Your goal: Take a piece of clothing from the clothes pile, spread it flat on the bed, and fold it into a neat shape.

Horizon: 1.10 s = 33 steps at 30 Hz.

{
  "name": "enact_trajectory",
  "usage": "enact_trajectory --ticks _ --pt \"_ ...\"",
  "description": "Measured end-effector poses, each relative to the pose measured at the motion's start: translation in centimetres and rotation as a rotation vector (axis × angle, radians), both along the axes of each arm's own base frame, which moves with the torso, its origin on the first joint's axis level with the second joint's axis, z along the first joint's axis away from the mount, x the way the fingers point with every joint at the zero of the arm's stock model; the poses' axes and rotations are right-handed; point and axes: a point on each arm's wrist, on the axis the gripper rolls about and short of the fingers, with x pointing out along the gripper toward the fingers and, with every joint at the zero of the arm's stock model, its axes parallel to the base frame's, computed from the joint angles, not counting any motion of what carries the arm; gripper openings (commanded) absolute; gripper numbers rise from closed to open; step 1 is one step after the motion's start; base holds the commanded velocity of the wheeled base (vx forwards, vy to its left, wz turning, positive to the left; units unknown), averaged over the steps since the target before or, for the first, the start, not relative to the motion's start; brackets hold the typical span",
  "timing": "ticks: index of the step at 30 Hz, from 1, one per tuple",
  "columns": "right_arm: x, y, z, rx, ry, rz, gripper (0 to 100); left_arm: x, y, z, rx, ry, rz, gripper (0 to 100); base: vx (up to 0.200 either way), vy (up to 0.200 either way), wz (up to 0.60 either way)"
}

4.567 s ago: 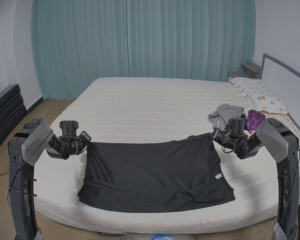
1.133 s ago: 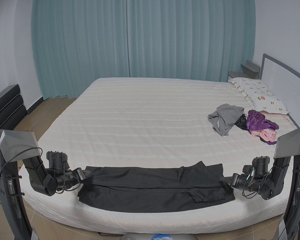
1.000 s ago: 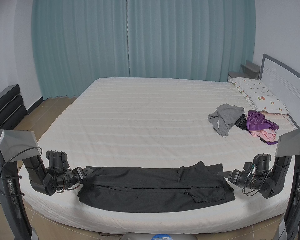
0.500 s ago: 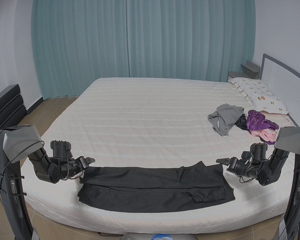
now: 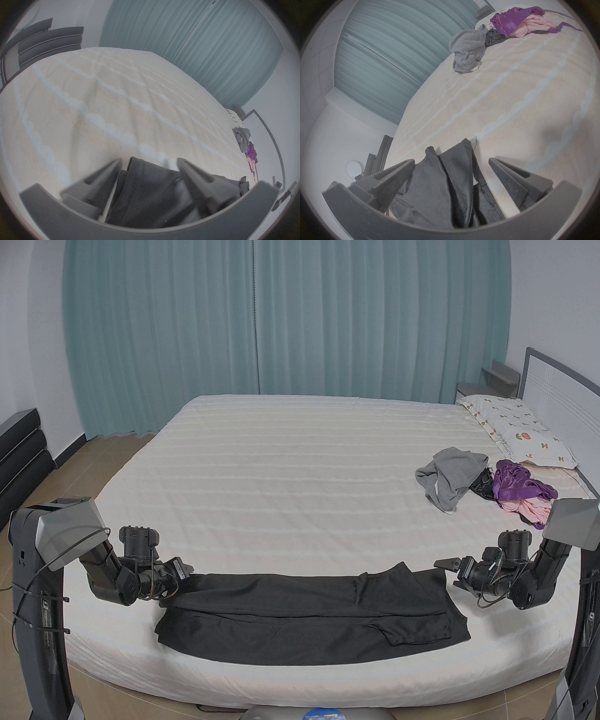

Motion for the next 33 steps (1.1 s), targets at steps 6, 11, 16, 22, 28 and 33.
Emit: enact_trajectory --ticks 6,11,16,22,28,33 --pt "0.0 0.0 -0.4 -0.004 0.009 0.003 100 0.1 0.4 -0.4 -0.032 0.011 0.069 0 0.0 0.0 0.0" --pt "0.0 0.0 -0.6 -0.003 0.014 0.002 100 0.5 0.7 -0.2 -0.043 -0.031 0.15 0 0.0 0.0 0.0" --pt "0.1 0.0 -0.7 -0.004 0.015 -0.001 100 0.6 0.8 -0.3 -0.05 -0.042 0.174 0 0.0 0.0 0.0" --pt "0.7 0.1 -0.9 -0.008 0.011 -0.007 100 0.5 0.7 -0.4 -0.049 -0.041 0.175 0 0.0 0.0 0.0" --pt "1.4 0.0 -0.9 -0.009 0.001 -0.011 100 0.5 0.7 -0.4 -0.049 -0.04 0.174 0 0.0 0.0 0.0" --pt "2.4 0.3 -1.2 -0.029 -0.019 -0.022 0 0.5 0.7 -0.4 -0.049 -0.04 0.174 0 0.0 0.0 0.0"
